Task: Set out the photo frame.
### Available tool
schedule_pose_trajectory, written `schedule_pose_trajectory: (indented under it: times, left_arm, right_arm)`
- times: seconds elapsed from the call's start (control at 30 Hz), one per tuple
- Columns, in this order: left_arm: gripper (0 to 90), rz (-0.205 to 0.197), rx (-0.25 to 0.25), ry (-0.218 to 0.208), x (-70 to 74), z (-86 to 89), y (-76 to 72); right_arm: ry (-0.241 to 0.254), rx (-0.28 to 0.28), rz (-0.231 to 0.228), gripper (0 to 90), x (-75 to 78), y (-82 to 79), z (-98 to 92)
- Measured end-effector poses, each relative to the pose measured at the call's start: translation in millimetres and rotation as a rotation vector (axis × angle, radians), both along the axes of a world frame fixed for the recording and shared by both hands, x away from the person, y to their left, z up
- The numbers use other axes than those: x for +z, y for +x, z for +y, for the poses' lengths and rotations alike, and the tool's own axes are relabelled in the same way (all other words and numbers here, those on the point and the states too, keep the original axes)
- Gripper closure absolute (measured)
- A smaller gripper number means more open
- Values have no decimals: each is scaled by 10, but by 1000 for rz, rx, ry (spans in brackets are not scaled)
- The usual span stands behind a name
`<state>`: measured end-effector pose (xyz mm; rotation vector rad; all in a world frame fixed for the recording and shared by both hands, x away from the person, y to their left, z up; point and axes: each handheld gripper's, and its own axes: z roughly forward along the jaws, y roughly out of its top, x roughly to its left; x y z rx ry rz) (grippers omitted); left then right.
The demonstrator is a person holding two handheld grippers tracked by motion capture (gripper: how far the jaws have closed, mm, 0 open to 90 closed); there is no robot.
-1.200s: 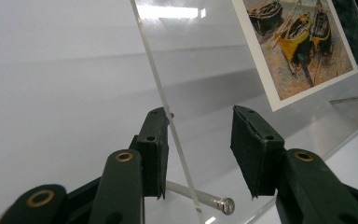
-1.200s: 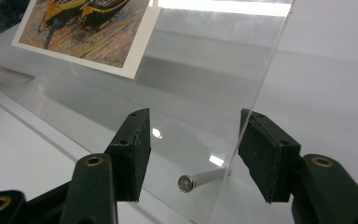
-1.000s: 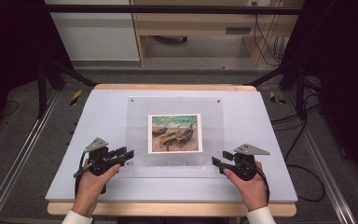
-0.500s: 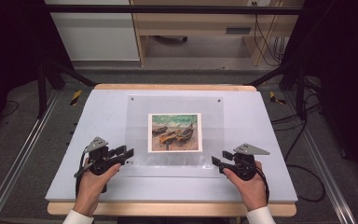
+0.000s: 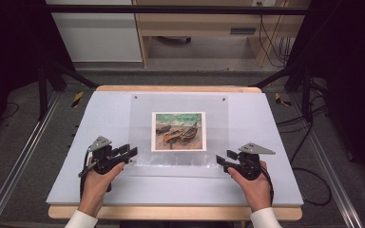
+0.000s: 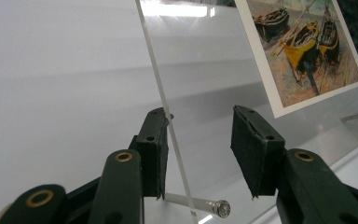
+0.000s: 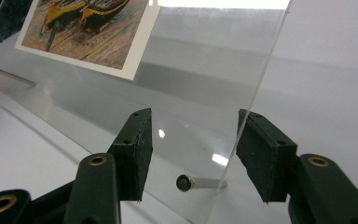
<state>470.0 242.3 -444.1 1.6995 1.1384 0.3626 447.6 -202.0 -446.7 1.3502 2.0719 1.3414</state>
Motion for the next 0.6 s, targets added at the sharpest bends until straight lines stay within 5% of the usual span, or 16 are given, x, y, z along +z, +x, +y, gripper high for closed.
schedule_pose_trajectory:
  times: [0.13, 0.6]
  left_arm:
    - [552, -4, 2, -19, -20, -5, 24]
    - [552, -9, -3, 13, -25, -11, -64]
  right_arm:
    - [14, 0, 3, 462, -6, 37, -18]
    - [-13, 1, 3, 462, -29, -71, 3]
